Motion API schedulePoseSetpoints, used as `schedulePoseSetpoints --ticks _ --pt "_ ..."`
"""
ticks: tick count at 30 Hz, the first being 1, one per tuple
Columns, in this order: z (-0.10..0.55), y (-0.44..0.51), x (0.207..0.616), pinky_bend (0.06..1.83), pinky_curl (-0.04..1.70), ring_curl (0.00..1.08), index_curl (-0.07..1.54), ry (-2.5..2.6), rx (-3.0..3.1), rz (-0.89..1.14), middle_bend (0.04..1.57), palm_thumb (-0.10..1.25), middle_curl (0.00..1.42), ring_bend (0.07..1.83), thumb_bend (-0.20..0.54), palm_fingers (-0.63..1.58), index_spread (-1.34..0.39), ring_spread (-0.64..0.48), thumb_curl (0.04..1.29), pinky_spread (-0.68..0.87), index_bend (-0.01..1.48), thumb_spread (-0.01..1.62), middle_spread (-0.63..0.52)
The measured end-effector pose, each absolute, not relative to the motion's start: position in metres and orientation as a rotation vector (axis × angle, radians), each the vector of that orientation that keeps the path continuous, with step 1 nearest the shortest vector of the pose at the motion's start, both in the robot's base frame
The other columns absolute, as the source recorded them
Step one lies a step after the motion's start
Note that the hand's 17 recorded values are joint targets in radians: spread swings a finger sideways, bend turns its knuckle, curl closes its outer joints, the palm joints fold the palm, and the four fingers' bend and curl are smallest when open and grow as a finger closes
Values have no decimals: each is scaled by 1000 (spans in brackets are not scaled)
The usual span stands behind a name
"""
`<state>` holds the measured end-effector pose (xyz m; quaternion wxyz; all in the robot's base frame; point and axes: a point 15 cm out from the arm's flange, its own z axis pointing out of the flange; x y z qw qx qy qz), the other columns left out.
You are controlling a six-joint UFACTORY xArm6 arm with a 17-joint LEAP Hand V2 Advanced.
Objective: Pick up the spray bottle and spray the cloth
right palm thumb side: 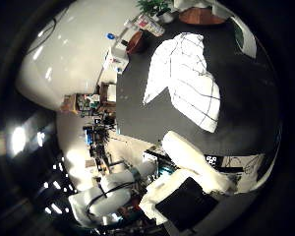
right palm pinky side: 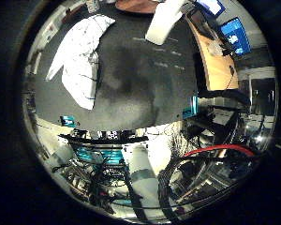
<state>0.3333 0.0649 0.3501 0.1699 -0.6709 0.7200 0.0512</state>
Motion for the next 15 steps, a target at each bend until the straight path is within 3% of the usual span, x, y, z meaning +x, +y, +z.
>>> schedulePoseSetpoints --ticks 15 --pt "368 22 336 327 323 272 258 2054 -1732 147 223 684 355 291 -17 127 -250 193 301 386 149 1176 126"
